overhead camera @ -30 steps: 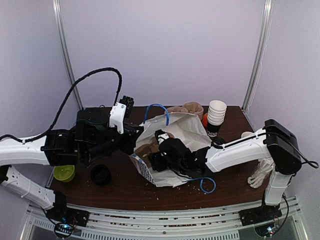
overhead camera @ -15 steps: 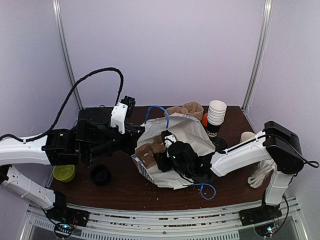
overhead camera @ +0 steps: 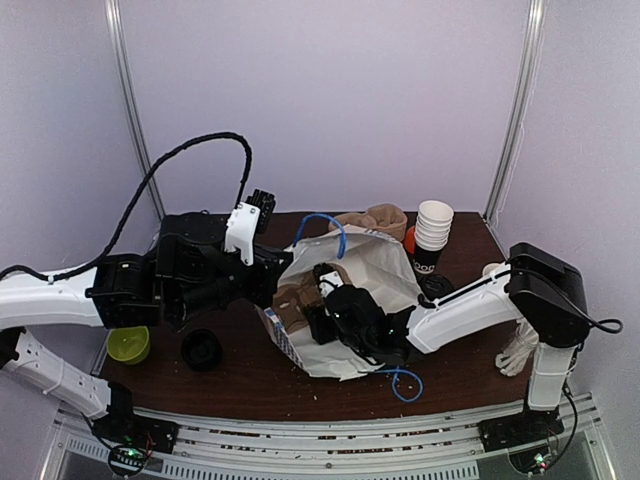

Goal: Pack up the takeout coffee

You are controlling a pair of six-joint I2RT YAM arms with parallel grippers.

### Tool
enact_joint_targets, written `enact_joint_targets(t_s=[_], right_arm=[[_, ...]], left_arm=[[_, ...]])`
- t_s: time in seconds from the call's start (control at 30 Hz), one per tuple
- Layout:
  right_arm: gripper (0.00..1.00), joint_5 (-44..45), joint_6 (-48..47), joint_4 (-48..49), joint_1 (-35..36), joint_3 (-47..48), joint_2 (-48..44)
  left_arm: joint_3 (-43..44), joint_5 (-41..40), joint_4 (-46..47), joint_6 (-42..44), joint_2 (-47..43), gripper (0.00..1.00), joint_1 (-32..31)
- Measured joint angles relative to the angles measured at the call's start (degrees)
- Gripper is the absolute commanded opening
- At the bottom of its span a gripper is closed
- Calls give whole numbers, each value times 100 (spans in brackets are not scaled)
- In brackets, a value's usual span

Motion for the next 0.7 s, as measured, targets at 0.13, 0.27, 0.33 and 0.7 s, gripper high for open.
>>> enact_joint_targets(t_s=[0.13,0.27,0.33,0.7], right_arm=[[32,52,-74,57,-28,81,87],[22,63,-98,116,-35,138,166],[19,59,-107,131,-35,138,170],[0,-142,-247,704,-37,-459,-170]], left_arm=[[2,11,0,-13,0,0,0],[7,-2,-2,-59,2,0,0],[11,-46,-15,-92,2,0,0],[118,-551,-280,-323,35,0,-11]])
